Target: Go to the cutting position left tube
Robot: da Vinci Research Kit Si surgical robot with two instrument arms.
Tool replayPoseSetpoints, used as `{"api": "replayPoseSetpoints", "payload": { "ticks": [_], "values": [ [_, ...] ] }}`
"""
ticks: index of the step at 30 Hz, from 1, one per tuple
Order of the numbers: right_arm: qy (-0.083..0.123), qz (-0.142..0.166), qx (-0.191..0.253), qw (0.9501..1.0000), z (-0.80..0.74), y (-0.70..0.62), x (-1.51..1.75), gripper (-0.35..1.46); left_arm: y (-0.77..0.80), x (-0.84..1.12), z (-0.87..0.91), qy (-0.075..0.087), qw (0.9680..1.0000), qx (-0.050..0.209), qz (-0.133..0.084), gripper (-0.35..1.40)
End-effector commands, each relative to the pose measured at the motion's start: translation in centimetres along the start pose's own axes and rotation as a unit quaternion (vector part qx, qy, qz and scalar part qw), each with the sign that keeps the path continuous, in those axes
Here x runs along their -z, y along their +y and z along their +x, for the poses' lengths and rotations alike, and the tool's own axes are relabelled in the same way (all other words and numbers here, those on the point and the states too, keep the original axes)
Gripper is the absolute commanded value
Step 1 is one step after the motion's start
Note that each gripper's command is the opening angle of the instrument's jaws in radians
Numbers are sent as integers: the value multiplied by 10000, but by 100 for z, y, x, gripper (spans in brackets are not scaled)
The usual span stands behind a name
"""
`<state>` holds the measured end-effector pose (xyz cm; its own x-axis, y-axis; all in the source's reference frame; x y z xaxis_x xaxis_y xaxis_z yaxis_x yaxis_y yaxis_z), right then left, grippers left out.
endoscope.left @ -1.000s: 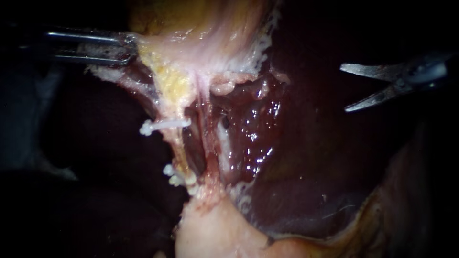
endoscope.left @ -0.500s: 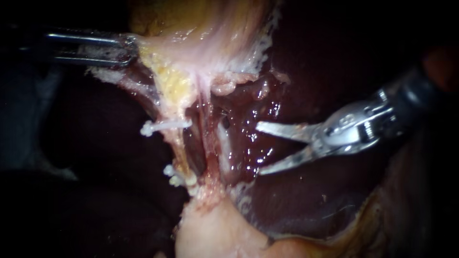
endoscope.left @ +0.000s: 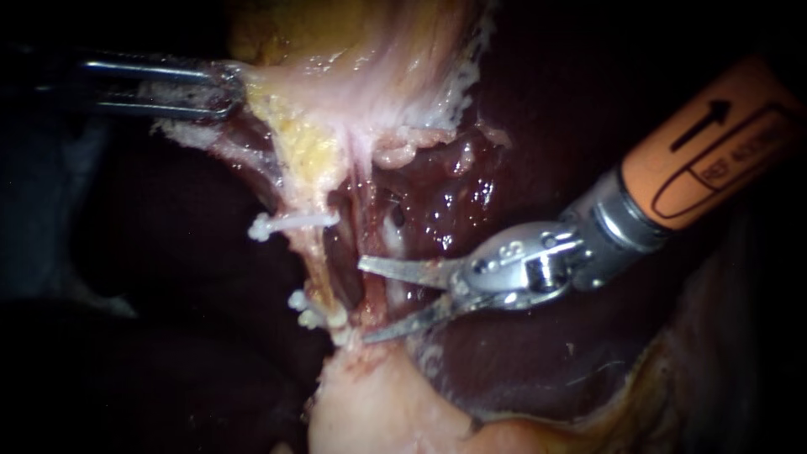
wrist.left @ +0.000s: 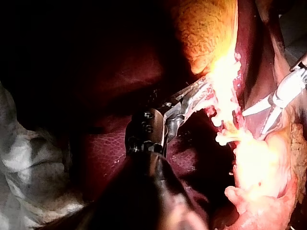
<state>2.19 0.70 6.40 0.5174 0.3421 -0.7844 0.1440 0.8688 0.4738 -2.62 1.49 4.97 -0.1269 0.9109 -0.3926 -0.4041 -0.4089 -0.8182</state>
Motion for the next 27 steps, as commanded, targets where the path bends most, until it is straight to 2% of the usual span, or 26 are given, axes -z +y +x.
{"api": "replayPoseSetpoints", "payload": {
  "ticks": [1, 8, 13, 15, 21, 24, 27],
  "values": [
    [6, 15, -21, 10000, -2, 3, -3, 143, 0, 0, 0, 0, 10000, 0, 4, -35],
    [1, 49, -151, 9999, -24, 29, -19, 143, 1, -1, -1, 4, 10000, -1, 9, -35],
    [7, 39, -174, 9998, -34, 39, -26, 145, 1, -2, -1, 14, 10000, -1, 26, -35],
    [103, 151, -204, 9996, -36, 42, -28, 145, 1, -3, -2, 16, 10000, -2, 30, -35],
    [432, 484, -300, 9974, -29, 44, -39, 145, 3, -5, -2, 13, 10000, -1, 24, -35],
    [488, 598, -319, 9965, -21, 44, -48, 145, 3, -6, -2, 8, 10000, 0, 15, -35],
    [527, 578, -359, 9963, -13, 42, -58, 143, 3, -7, -3, 9, 10000, -1, 18, -35]
  ]
}}
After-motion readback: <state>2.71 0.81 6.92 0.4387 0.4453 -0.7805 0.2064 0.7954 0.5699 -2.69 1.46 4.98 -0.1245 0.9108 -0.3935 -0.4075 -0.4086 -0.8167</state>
